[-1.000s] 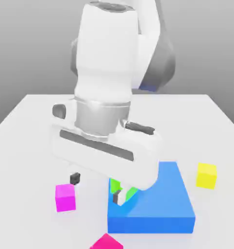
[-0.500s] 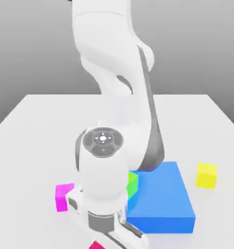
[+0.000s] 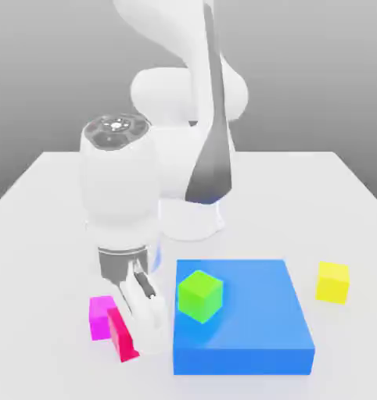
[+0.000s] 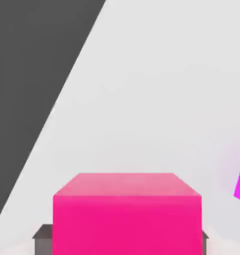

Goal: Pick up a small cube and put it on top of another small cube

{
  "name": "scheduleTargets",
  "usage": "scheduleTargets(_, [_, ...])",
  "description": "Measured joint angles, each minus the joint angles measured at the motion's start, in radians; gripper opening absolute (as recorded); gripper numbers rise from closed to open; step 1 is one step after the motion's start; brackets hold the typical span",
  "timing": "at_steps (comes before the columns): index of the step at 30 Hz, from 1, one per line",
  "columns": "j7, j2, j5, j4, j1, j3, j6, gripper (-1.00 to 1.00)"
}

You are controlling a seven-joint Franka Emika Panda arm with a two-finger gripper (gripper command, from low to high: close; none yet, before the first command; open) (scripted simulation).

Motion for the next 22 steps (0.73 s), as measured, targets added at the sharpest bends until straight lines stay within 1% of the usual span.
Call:
scheduleTargets(5, [0.257, -0.176, 0.019, -0.173, -0.095, -0.028, 0.005, -1.0])
scheduleTargets(6, [0.293, -0.189, 0.009, -0.191, -0.107, -0.03, 0.009, -1.0])
scheduleTargets(12, [0.407, -0.126, -0.11, -0.202, -0.146, -0.032, 0.054, -1.0])
scheduleTargets(15, [0.436, -0.085, -0.149, -0.199, -0.154, -0.033, 0.081, -1.0])
scheduleTargets(19, [0.447, -0.036, -0.163, -0.197, -0.158, -0.033, 0.124, -1.0])
scheduleTargets(22, [0.432, -0.007, -0.143, -0.198, -0.155, -0.028, 0.16, -1.0])
